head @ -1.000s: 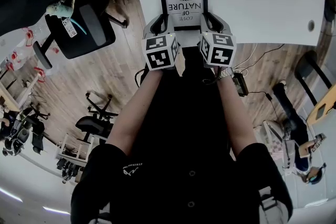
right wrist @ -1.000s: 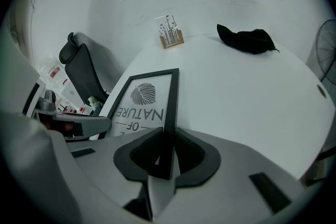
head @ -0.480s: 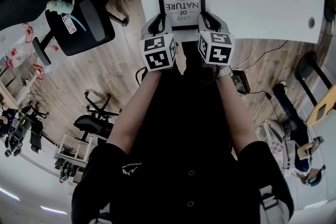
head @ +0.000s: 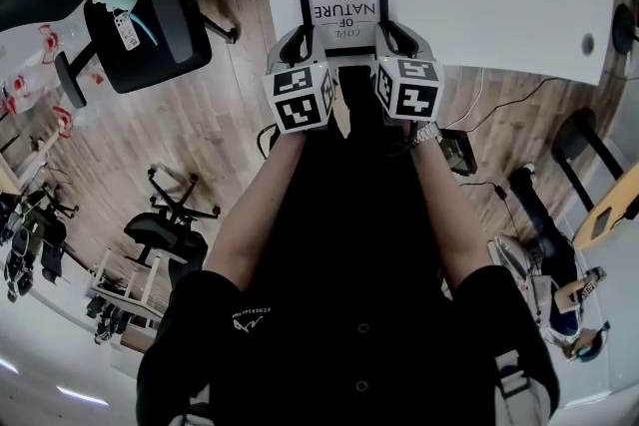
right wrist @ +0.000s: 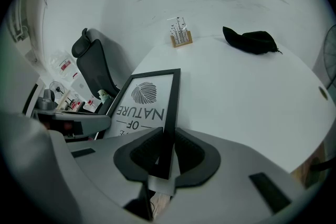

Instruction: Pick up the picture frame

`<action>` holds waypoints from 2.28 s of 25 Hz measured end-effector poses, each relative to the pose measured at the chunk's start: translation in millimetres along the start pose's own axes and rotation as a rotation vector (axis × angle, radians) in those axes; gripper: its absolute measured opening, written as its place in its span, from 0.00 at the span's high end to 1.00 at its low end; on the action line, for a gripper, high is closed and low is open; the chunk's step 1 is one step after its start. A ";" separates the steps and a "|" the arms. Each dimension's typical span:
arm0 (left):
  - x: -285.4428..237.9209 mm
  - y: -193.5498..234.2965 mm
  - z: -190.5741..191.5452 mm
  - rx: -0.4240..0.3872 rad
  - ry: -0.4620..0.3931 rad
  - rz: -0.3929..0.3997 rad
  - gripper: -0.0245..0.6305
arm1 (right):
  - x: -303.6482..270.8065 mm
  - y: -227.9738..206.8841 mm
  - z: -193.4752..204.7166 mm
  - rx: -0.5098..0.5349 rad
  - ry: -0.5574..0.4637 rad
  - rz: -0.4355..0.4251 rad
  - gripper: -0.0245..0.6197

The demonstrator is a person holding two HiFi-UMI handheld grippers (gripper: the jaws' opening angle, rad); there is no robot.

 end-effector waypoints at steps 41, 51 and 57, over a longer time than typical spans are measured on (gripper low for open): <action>94.6 -51.4 -30.3 -0.032 -0.268 -0.069 0.85 | 104.3 5.8 -29.4 0.121 -0.215 -0.050 0.85; 123.4 -65.2 -52.2 -0.053 -0.354 -0.077 0.85 | 140.6 10.5 -50.3 0.148 -0.308 -0.056 0.85; 143.1 -67.1 -68.5 -0.063 -0.416 -0.089 0.85 | 159.4 19.8 -66.5 0.170 -0.372 -0.068 0.85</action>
Point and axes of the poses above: the fingertips, and each gripper's own axes: x backward along the fingers, y to its left, z out of its underside, the point moved 3 cm from there along x, backward along the fingers, and after that the axes turned 7 degrees about -x, right-handed, at the moved point
